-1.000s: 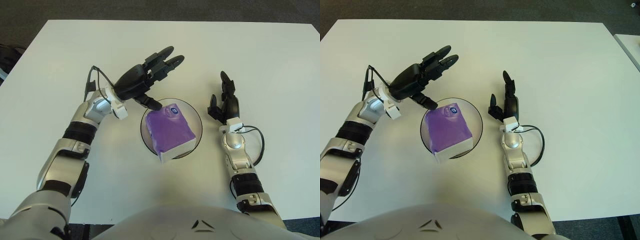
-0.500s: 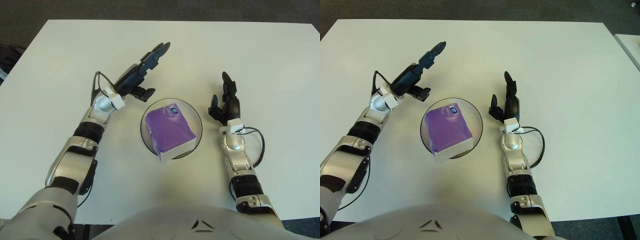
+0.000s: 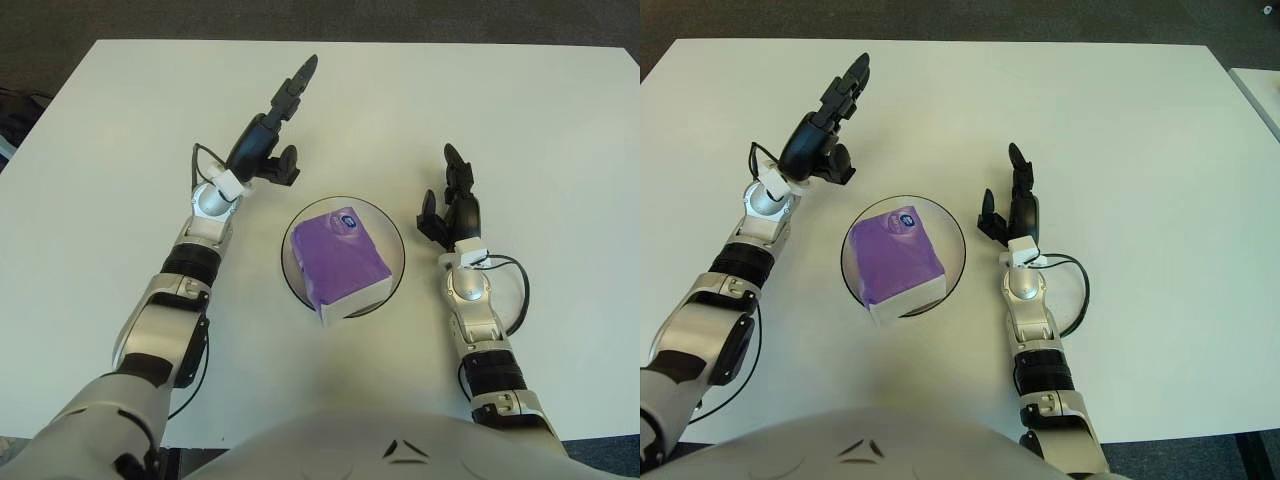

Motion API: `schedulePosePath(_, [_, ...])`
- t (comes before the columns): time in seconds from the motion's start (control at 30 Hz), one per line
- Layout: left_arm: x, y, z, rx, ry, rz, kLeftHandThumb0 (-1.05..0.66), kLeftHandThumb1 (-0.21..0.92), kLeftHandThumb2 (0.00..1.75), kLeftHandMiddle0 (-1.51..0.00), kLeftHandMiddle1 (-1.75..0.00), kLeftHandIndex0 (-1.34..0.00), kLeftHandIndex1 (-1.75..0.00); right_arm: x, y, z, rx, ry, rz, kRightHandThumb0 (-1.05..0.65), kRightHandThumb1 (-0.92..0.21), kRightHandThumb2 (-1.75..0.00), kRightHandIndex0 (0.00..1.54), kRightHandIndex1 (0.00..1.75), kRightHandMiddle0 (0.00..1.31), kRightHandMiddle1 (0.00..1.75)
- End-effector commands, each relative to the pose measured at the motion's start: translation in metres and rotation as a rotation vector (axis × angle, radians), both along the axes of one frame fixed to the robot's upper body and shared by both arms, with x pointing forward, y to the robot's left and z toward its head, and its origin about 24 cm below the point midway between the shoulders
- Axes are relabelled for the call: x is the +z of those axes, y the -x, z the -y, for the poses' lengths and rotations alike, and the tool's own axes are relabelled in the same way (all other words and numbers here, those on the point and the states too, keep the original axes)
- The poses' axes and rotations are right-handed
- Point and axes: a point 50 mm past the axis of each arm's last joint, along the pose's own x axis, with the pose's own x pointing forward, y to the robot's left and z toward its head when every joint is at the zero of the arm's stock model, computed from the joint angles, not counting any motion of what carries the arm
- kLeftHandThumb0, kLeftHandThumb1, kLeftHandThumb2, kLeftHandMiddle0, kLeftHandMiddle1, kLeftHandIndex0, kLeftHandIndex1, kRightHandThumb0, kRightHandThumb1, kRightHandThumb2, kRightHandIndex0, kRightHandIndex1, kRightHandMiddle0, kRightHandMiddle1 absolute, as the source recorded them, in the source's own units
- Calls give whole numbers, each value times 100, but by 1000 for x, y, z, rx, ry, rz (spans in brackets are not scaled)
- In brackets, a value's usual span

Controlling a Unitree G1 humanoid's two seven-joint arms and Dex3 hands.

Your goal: Put the tissue paper into the plate.

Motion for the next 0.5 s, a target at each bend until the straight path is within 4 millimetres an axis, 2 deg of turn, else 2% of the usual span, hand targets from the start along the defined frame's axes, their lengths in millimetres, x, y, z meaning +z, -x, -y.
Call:
schedulePosePath(0.0, [0,-2,-3,56,17,-24,-99,92,119,-3,-1,0,0,-40,18,4,-26,-6,-196,-73,-92,-83,10,3,0,36])
schedulePosePath(0.47, [-4,-7,-16,187,66,-142,-96,92,123,-3,-1,0,0,-39,19,6,-25,4,-197,-74,-92,-84,9,2,0,34])
